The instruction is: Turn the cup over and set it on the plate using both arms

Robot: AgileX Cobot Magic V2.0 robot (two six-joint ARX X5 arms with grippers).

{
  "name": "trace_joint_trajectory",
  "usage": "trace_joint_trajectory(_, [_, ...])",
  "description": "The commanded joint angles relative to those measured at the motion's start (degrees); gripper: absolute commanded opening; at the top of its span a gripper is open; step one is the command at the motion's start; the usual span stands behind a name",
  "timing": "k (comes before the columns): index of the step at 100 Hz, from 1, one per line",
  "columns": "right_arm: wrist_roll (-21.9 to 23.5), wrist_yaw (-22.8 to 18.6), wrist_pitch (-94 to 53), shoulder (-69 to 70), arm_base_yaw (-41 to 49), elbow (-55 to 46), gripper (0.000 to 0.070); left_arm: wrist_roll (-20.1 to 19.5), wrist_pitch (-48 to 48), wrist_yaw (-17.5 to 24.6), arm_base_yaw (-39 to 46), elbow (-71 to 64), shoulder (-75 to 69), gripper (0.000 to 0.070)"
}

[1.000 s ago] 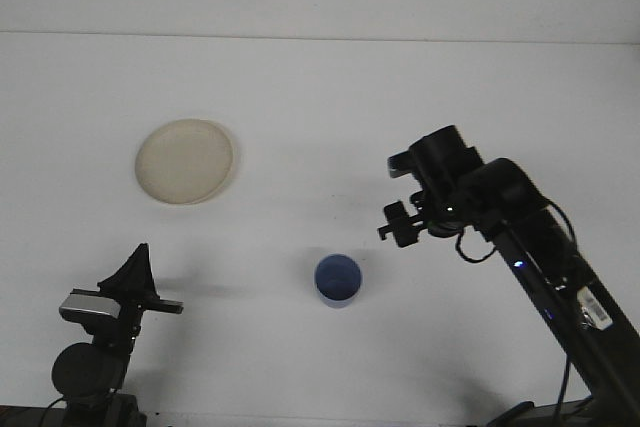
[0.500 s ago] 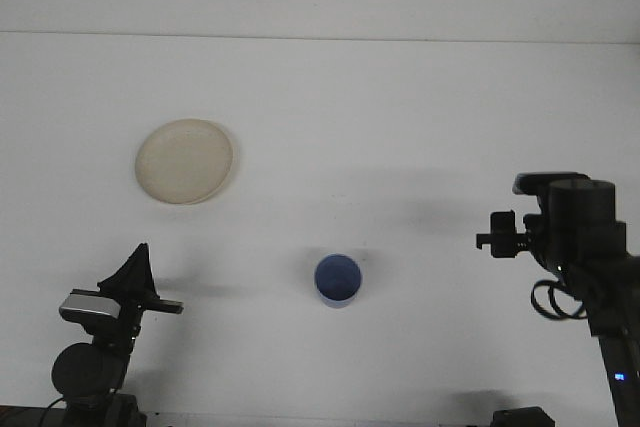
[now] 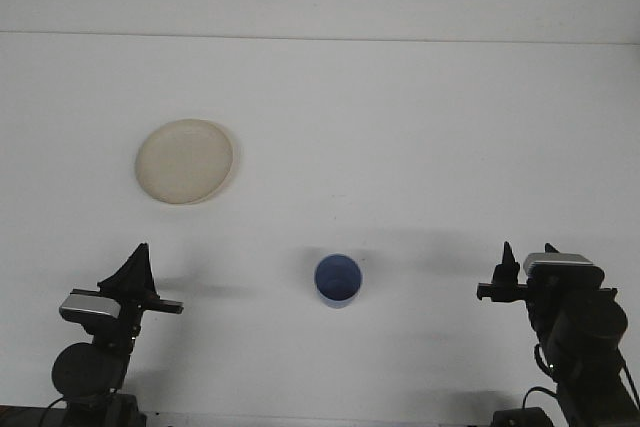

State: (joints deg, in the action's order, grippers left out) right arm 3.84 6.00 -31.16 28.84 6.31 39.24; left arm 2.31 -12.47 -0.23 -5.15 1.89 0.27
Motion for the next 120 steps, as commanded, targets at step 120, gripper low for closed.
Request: trace_joint_trajectory(120, [-1.1, 0.1, 18.5, -4.8, 0.2, -9.1, 0.0417, 9.4, 7.9, -0.1, -0.1, 9.8, 0.9, 0.0011])
